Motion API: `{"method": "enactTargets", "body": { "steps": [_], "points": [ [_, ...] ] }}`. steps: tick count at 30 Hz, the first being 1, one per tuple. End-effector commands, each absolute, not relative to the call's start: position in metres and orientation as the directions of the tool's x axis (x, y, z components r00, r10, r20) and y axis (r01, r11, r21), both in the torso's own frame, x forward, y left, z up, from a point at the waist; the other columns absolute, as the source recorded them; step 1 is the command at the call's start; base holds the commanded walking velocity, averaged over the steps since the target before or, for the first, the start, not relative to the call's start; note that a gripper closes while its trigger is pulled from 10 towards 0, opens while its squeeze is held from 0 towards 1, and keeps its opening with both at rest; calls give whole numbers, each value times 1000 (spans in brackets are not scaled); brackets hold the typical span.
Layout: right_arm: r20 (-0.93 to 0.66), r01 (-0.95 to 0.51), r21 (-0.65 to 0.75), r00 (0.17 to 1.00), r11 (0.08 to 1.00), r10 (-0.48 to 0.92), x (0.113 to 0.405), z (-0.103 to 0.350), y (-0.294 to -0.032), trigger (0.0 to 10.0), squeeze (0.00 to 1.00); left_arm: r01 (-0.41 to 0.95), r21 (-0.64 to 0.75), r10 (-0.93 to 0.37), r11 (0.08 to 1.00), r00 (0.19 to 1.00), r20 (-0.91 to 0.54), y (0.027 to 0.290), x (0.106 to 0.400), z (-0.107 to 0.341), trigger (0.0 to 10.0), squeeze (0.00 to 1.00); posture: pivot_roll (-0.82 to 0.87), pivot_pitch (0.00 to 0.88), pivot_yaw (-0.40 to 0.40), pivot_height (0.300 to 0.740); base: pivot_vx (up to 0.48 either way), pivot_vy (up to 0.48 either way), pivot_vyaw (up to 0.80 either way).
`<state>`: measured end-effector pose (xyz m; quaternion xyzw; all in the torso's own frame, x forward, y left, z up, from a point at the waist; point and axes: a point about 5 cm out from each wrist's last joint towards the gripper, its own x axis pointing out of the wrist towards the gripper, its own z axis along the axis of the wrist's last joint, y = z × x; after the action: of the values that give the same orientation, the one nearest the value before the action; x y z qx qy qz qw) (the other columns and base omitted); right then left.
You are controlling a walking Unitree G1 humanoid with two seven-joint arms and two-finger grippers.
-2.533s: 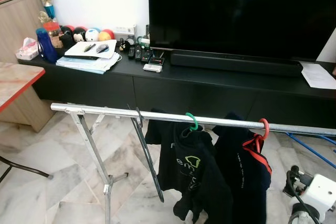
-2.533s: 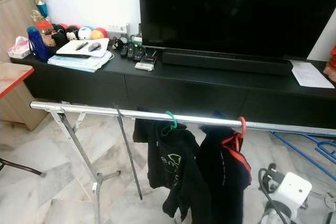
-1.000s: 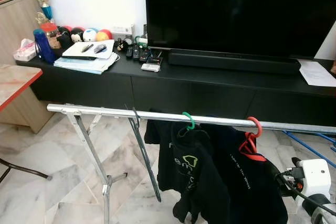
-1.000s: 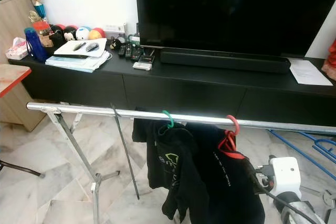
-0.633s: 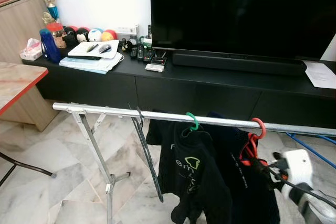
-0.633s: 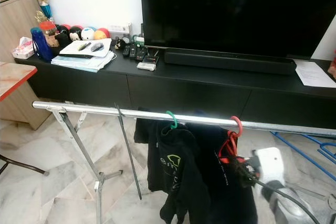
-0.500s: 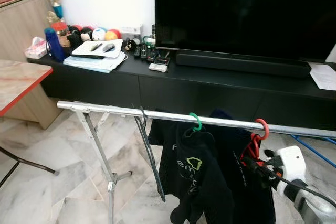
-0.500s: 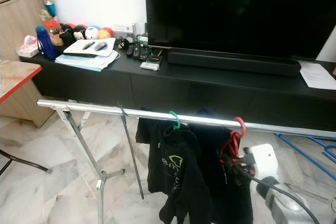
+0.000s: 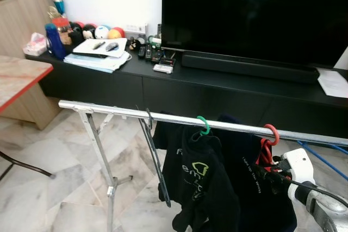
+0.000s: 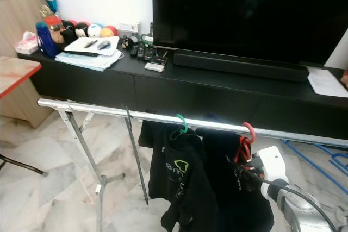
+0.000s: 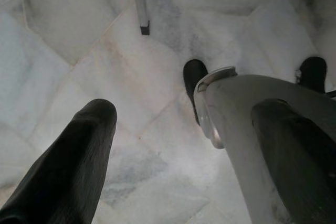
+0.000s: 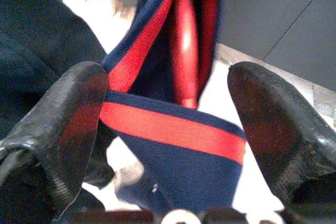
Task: Hang hanger
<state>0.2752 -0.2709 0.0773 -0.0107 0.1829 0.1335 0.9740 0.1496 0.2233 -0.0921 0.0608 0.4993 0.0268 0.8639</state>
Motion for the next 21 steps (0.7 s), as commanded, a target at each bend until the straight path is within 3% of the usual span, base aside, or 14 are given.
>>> {"method": "enactTargets", "body": {
  "steps": [1,10,15,21],
  "points": [
    [-304,-244,44,921,969,246,274,88,-279,10000,0,6,129,111,992,464,-879,229,134,-97,10000,0,-63,31,-95,740,0,0,0],
    [-260,-283,44,923,958,285,263,101,-292,10000,0,15,133,113,991,436,-893,234,119,-100,10000,0,-75,24,-85,740,0,0,0],
    [-276,-274,2,924,962,264,261,107,-307,10000,0,26,127,104,992,431,-896,226,118,-102,10000,0,-77,23,-83,740,0,0,0],
    [-330,-311,-34,901,950,283,264,100,-305,10000,0,35,118,91,992,441,-893,215,123,-103,10000,0,-72,22,-83,740,0,0,0]
  ]
}}
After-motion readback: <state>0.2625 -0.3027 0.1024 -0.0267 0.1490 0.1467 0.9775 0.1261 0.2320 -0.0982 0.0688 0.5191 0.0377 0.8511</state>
